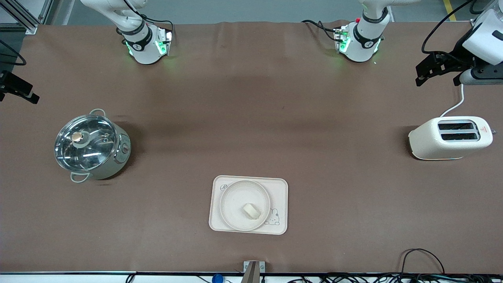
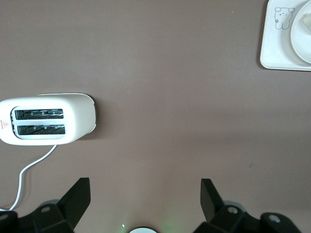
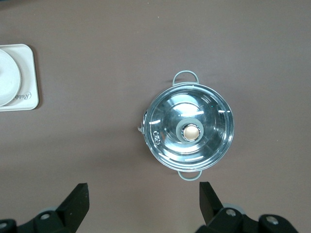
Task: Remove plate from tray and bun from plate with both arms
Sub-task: 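Reach the right gripper from the pot toward the white plate's rim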
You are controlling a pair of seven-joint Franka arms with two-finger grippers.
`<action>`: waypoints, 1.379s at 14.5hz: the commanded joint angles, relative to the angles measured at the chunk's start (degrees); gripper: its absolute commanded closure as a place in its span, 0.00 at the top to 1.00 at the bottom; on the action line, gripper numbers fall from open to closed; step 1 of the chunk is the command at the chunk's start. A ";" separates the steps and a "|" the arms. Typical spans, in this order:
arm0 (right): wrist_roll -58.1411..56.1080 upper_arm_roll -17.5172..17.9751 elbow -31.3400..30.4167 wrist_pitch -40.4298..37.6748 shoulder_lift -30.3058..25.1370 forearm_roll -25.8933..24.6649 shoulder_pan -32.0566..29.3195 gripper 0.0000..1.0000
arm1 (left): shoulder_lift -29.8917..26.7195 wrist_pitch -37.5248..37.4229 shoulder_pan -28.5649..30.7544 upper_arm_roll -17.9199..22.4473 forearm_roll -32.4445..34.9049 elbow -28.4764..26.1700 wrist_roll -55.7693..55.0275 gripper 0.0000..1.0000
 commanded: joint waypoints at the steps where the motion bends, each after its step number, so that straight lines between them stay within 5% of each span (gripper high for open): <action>1: -0.45 0.88 0.91 -0.96 0.46 0.92 -1.15 1.00 | 0.54 -0.64 0.44 -0.26 0.29 1.53 0.78 1.00; 6: -0.45 0.97 0.91 -0.78 0.64 1.27 -1.06 1.00 | 2.37 -0.72 0.70 0.27 2.74 5.13 0.96 1.00; 13: 0.07 1.23 -4.52 5.79 3.27 8.39 2.00 1.00 | 7.12 -0.63 2.19 1.67 2.32 8.65 1.31 1.00; 20: 5.51 1.15 -8.84 19.76 15.65 16.65 10.71 1.00 | 11.34 -0.20 0.96 1.06 -0.50 11.02 1.05 1.00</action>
